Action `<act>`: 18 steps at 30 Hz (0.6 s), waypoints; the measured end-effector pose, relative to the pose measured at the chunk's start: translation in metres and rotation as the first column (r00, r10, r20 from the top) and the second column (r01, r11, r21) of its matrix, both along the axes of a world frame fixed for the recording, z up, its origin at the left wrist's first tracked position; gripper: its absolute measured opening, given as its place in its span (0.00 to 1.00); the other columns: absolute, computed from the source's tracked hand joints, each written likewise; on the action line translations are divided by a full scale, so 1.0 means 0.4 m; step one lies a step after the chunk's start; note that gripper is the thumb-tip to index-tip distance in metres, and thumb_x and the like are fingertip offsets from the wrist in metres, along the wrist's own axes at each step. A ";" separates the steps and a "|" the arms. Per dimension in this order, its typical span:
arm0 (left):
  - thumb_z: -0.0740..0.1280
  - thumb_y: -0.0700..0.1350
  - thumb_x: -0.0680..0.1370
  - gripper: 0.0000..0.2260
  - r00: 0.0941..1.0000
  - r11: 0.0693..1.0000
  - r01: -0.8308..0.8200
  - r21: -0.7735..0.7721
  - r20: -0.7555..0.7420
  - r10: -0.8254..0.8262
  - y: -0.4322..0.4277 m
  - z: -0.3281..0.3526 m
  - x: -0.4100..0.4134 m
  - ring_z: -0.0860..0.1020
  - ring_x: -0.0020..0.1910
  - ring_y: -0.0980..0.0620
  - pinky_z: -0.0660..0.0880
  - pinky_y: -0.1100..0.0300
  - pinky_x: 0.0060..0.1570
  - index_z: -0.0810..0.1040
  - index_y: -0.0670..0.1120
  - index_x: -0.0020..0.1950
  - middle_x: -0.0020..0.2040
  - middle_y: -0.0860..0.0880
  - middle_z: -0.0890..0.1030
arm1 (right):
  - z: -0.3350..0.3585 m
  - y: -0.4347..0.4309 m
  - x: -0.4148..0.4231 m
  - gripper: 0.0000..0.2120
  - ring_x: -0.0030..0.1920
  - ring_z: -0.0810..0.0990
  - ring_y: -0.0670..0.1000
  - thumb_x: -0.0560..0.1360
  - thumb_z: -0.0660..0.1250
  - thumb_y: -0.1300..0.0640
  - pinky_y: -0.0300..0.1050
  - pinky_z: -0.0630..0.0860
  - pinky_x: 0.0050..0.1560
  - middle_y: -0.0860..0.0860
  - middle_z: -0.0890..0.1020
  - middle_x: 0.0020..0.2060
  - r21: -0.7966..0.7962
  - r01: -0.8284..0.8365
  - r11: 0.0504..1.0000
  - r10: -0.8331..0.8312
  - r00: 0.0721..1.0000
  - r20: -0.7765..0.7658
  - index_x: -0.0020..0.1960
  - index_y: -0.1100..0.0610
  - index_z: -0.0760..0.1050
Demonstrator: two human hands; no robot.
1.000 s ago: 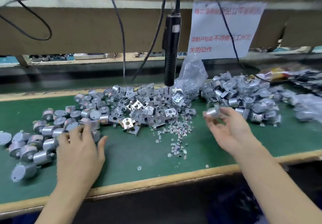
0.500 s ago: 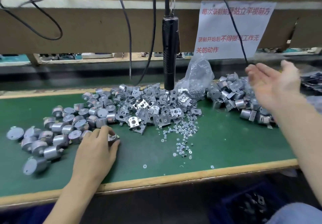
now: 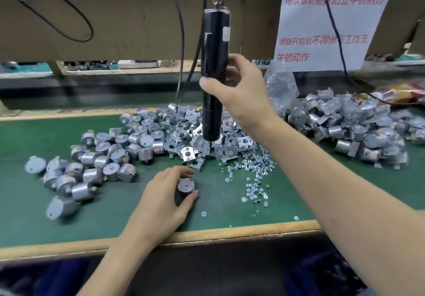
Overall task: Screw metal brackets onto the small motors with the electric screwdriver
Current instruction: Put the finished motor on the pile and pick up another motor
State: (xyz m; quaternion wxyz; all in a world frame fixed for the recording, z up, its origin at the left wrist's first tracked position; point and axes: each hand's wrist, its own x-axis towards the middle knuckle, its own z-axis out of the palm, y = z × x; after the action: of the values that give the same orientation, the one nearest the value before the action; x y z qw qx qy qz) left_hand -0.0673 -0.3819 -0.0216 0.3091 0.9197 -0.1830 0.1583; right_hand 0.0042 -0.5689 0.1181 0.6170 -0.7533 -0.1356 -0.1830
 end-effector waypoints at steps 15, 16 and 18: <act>0.49 0.64 0.80 0.29 0.995 0.989 -0.086 0.123 -0.049 0.092 -0.007 -0.005 0.041 0.65 0.63 0.49 0.62 0.57 0.67 0.76 0.47 0.66 0.72 0.53 0.68 | -0.078 -0.032 -0.017 0.34 0.23 0.68 0.52 0.75 0.57 0.25 0.45 0.67 0.28 0.54 0.72 0.27 0.380 -0.180 0.907 0.205 0.979 -0.025 0.38 0.57 0.71; 0.47 0.64 0.79 0.30 0.995 0.985 -0.074 0.156 -0.049 0.082 -0.007 -0.008 0.040 0.65 0.62 0.49 0.63 0.55 0.67 0.76 0.47 0.67 0.73 0.54 0.68 | -0.085 -0.033 -0.020 0.34 0.23 0.68 0.52 0.69 0.56 0.24 0.44 0.67 0.28 0.54 0.71 0.27 0.393 -0.189 0.900 0.221 0.975 -0.035 0.37 0.57 0.71; 0.46 0.64 0.78 0.30 0.995 0.983 -0.071 0.171 -0.050 0.081 -0.006 -0.010 0.041 0.65 0.60 0.49 0.64 0.52 0.66 0.76 0.48 0.66 0.72 0.54 0.71 | -0.100 -0.034 -0.024 0.34 0.23 0.68 0.52 0.64 0.56 0.23 0.43 0.67 0.27 0.53 0.72 0.27 0.411 -0.196 0.890 0.228 0.973 -0.029 0.36 0.56 0.72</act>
State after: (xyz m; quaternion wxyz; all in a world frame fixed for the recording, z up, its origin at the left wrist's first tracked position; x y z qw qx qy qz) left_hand -0.0511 -0.3842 -0.0255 0.2288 0.9531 -0.1515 0.1275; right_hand -0.0052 -0.5825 0.0781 0.7806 -0.5962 -0.1524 -0.1095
